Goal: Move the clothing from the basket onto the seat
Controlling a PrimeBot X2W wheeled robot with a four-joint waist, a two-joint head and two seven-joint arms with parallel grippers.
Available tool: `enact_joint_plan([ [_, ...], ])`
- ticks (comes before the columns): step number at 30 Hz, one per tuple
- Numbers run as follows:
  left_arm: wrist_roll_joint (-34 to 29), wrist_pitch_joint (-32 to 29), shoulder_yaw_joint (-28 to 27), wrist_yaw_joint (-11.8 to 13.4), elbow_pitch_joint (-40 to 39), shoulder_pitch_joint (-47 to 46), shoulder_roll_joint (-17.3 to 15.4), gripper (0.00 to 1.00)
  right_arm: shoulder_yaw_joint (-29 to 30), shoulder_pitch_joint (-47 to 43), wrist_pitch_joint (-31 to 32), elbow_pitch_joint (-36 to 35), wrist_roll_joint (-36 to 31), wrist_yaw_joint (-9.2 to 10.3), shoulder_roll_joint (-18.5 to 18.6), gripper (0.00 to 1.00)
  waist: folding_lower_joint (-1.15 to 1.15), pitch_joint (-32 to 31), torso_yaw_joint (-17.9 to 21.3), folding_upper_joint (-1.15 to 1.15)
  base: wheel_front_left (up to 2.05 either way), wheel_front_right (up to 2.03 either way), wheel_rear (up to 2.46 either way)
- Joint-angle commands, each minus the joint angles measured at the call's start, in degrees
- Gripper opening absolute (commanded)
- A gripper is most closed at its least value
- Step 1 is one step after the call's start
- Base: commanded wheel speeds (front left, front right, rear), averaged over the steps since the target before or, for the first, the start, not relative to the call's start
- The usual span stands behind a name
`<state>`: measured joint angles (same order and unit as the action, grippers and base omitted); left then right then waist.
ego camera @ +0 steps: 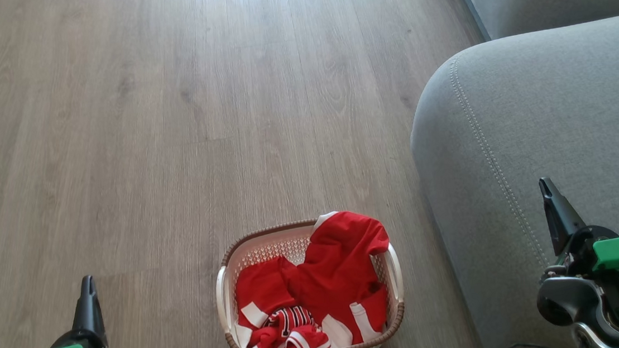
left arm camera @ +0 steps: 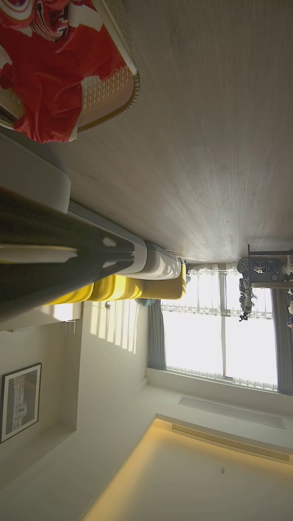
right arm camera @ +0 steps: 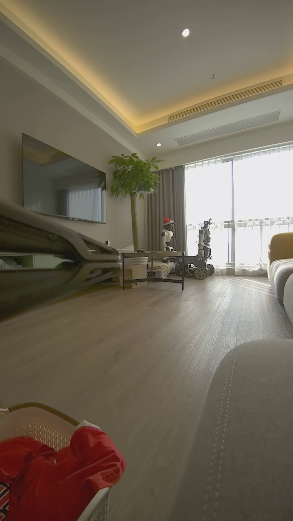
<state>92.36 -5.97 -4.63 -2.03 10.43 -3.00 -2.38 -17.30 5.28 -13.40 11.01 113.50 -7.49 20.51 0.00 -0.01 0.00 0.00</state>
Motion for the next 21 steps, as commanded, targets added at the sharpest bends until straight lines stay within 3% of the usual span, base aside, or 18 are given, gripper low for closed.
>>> enact_joint_plan([
  [1,-0.20,-0.45,-1.99,-0.45,-1.93,-2.75,-0.50,0.00,-0.74,2.48,-0.46,-2.13,0.11,0.00,1.64,0.00,0.00,0.00,0.00,0.00,0.00,0.00,0.00],
  [12,-0.20,-0.45,-1.99,-0.45,-1.93,-2.75,-0.50,0.00,-0.74,2.48,-0.46,-2.13,0.11,0.00,1.64,0.00,0.00,0.00,0.00,0.00,0.00,0.00,0.00],
  [13,0.00,0.03,0.04,0.02,0.18,0.02,0.02,1.00,-0.04,-0.03,0.02,0.20,-0.01,-0.01,-0.13,1.00,0.00,0.00,0.00,0.00,0.00,0.00,0.00],
  [21,-0.37,0.95,0.65,-0.16,2.01,1.41,0.21,1.00,-0.53,-1.24,-0.04,2.23,-1.43,-0.01,-1.84,1.00,0.00,-0.18,-0.01,0.00,0.00,0.00,0.00],
])
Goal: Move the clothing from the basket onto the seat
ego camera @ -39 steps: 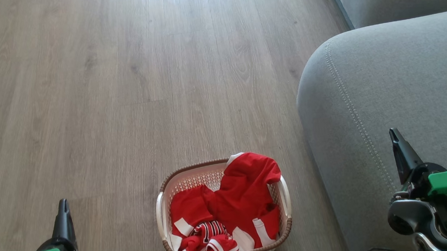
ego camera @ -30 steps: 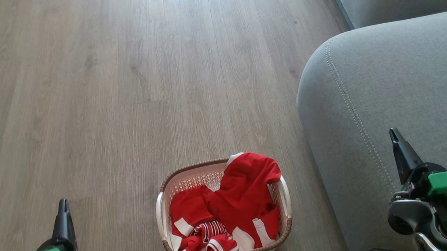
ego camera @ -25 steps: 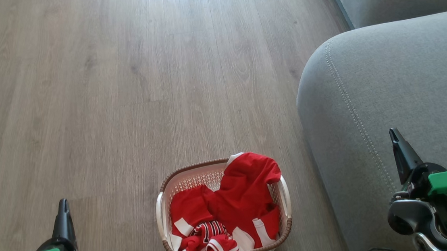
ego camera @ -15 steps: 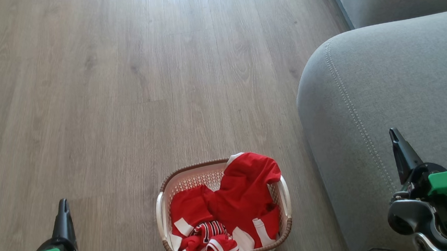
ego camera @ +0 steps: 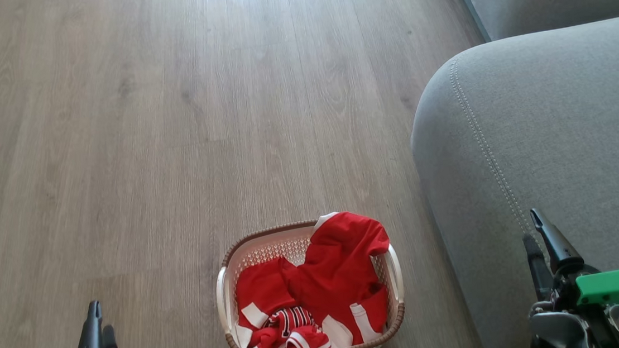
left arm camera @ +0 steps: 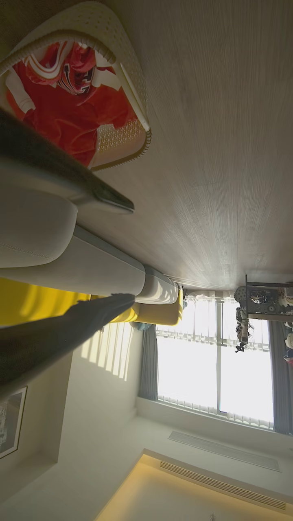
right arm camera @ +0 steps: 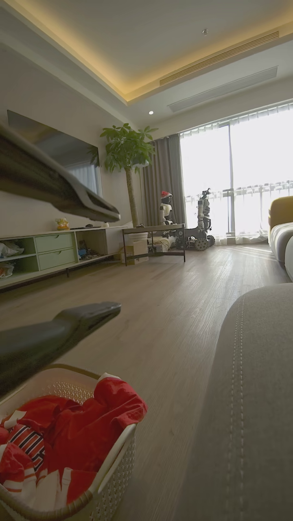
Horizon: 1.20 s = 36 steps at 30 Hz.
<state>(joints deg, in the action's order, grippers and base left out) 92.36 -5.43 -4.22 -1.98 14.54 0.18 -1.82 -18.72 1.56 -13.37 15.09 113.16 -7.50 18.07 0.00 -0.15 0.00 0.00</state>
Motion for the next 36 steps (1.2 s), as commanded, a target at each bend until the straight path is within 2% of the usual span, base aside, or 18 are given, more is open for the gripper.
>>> enact_joint_plan([
  [1,-0.46,0.58,0.30,-0.23,-2.21,-1.69,-0.36,1.00,0.93,2.44,-0.08,-1.86,-1.40,0.00,0.47,1.00,0.00,-0.07,-0.01,0.00,0.00,0.00,0.00],
  [19,-6.50,3.43,1.50,0.83,-5.15,-0.76,-0.46,1.00,3.25,2.14,-0.31,-2.55,-10.67,0.00,-1.78,1.00,0.00,-0.54,-0.17,0.00,0.00,0.00,0.00],
  [28,-14.60,4.93,2.80,2.40,-7.40,-0.53,-0.51,1.00,4.64,1.93,-0.42,-4.48,-19.03,0.00,-2.97,1.00,0.00,-0.71,-0.23,0.00,0.00,0.00,0.00],
  [36,-24.88,6.27,3.82,3.25,-8.36,-0.17,-0.61,1.00,5.34,1.58,-0.53,-6.24,-28.07,0.00,-4.03,1.00,0.00,-0.86,-0.31,0.00,0.00,0.00,0.00],
])
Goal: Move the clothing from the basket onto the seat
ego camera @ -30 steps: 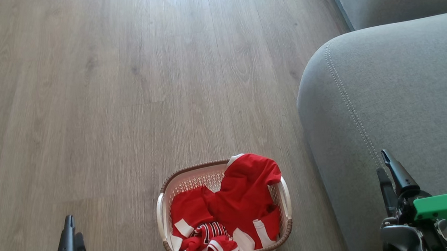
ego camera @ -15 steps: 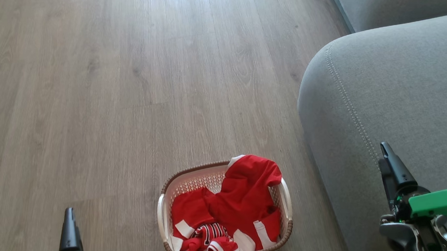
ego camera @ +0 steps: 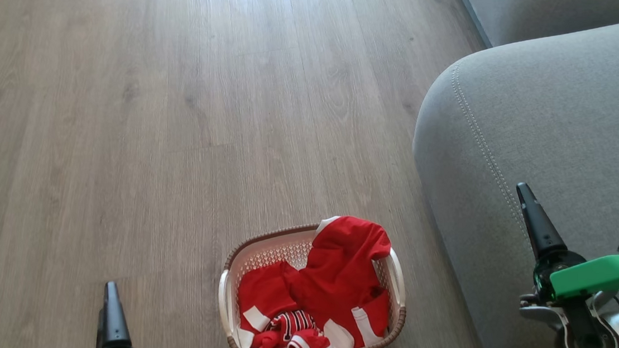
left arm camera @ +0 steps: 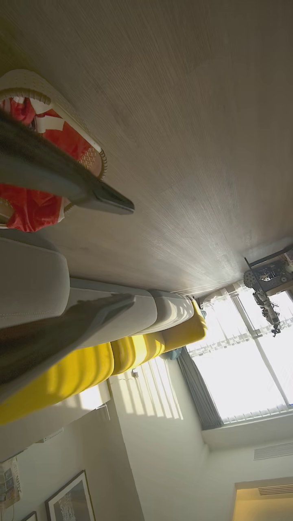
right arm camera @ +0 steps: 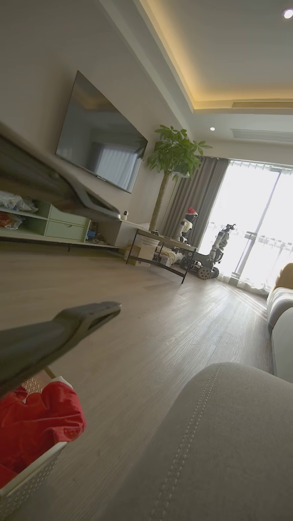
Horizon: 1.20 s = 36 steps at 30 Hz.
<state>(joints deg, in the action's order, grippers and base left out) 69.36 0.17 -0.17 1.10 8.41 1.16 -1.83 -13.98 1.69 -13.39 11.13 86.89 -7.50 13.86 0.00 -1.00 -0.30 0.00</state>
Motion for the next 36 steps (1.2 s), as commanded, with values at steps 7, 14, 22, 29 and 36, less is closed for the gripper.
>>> enact_joint_plan([
  [7,-9.37,1.84,0.29,0.86,-2.30,-0.60,-0.78,1.00,0.95,1.00,-0.60,-2.85,-8.86,0.00,-0.74,1.00,0.00,-0.13,-0.10,0.00,0.00,0.00,0.00],
  [14,-15.72,3.01,0.85,1.60,-1.73,0.15,-1.08,1.00,1.64,0.52,-0.69,-2.39,-16.10,0.00,-1.66,1.00,0.00,-0.31,-0.14,0.00,0.00,0.00,0.00],
  [22,-21.83,4.35,1.49,2.41,-0.77,1.02,-1.17,1.00,2.53,-0.09,-0.79,-1.70,-23.77,0.00,-2.72,1.00,0.00,-0.51,-0.12,0.00,0.00,0.00,0.00],
  [29,-26.86,5.53,1.86,2.89,-0.12,1.46,-1.25,1.00,3.57,-0.44,-0.89,-1.09,-30.24,0.01,-3.65,1.00,0.00,-0.73,-0.18,0.00,0.00,0.00,0.00],
  [36,-31.96,6.70,2.37,3.41,0.05,2.07,-1.30,1.00,4.51,-0.75,-0.98,-0.61,-36.34,0.01,-4.57,1.00,0.00,-1.08,-0.30,0.00,0.00,0.00,0.00],
])
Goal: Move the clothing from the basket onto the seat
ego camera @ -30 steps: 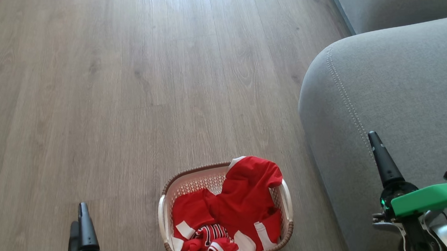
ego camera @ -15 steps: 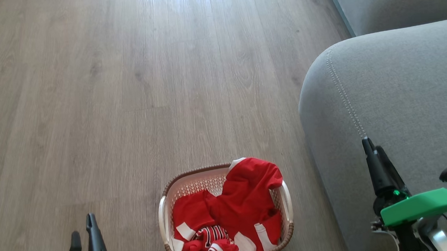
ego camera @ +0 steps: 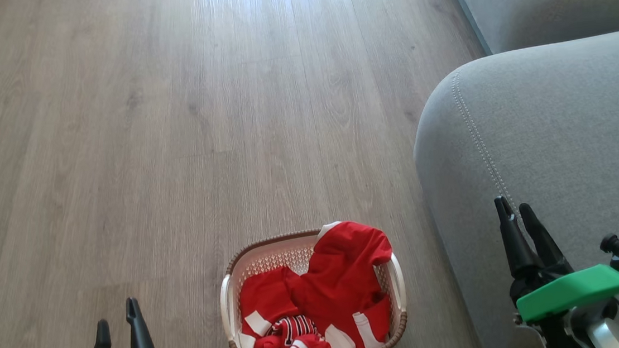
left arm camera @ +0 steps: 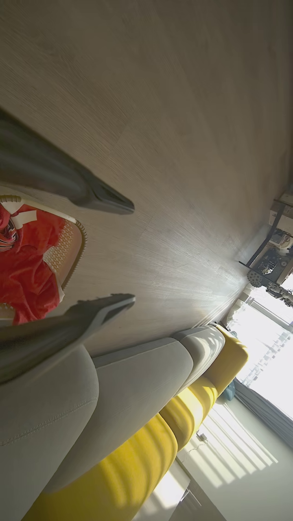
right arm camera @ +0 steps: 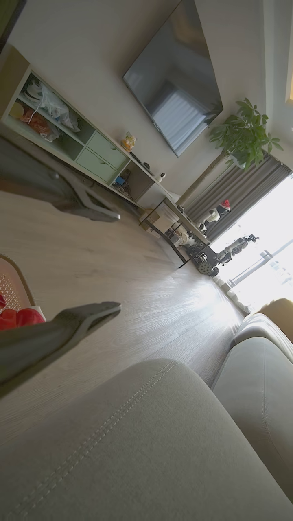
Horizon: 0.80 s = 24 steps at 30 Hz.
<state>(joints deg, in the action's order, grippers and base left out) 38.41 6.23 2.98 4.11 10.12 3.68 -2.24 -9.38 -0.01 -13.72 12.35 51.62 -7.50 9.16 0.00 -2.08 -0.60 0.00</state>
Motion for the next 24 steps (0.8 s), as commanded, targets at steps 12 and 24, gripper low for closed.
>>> enact_joint_plan([
  [12,-9.45,2.64,0.01,1.09,-1.07,0.90,-0.97,1.00,1.34,0.07,-0.80,-1.76,-11.11,0.01,-1.45,1.00,0.00,-0.46,-0.21,0.00,0.00,0.00,0.00],
  [24,-17.53,4.65,0.28,1.95,-0.59,2.18,-1.02,1.00,2.49,-0.62,-0.96,-1.51,-21.28,0.01,-3.04,1.00,0.00,-0.79,-0.35,0.00,0.00,0.00,0.00],
])
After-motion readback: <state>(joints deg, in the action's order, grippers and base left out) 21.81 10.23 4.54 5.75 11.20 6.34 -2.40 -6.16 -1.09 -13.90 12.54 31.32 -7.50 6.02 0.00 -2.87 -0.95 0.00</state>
